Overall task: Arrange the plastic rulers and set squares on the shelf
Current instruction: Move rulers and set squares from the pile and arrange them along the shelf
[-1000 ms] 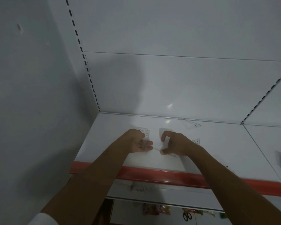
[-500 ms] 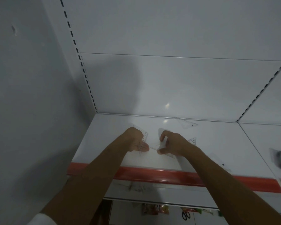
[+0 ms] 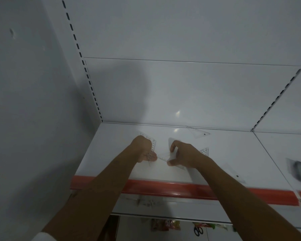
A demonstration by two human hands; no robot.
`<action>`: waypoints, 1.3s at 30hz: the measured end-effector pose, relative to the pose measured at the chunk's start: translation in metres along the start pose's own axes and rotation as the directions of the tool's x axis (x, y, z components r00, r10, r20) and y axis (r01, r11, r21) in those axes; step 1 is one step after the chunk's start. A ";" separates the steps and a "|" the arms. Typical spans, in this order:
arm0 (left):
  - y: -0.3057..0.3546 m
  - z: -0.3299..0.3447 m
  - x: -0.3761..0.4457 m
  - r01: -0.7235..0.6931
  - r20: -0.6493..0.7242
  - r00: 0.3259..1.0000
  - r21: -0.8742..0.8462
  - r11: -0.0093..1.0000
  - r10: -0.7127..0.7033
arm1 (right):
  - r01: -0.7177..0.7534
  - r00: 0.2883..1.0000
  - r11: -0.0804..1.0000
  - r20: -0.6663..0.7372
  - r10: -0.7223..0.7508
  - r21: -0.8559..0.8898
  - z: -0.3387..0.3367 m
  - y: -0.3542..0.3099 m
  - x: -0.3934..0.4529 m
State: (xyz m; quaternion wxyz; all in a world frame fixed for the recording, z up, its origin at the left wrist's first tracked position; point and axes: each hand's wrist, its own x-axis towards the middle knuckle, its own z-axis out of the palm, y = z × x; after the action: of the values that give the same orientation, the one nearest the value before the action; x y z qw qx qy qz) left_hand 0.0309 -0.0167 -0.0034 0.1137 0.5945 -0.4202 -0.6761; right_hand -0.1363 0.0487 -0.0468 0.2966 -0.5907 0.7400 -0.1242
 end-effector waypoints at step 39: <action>0.006 0.192 -0.032 -0.484 0.227 0.855 0.025 0.875 0.467 | 0.072 0.872 0.674 -0.374 0.315 0.735 -0.090 0.113 -0.141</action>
State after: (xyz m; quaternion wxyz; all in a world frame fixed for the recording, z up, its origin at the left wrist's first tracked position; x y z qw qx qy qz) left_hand -0.1352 0.0835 0.0121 0.2071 0.4002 -0.5908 -0.6692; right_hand -0.2617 0.1978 0.0058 0.3254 -0.3218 0.7161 -0.5271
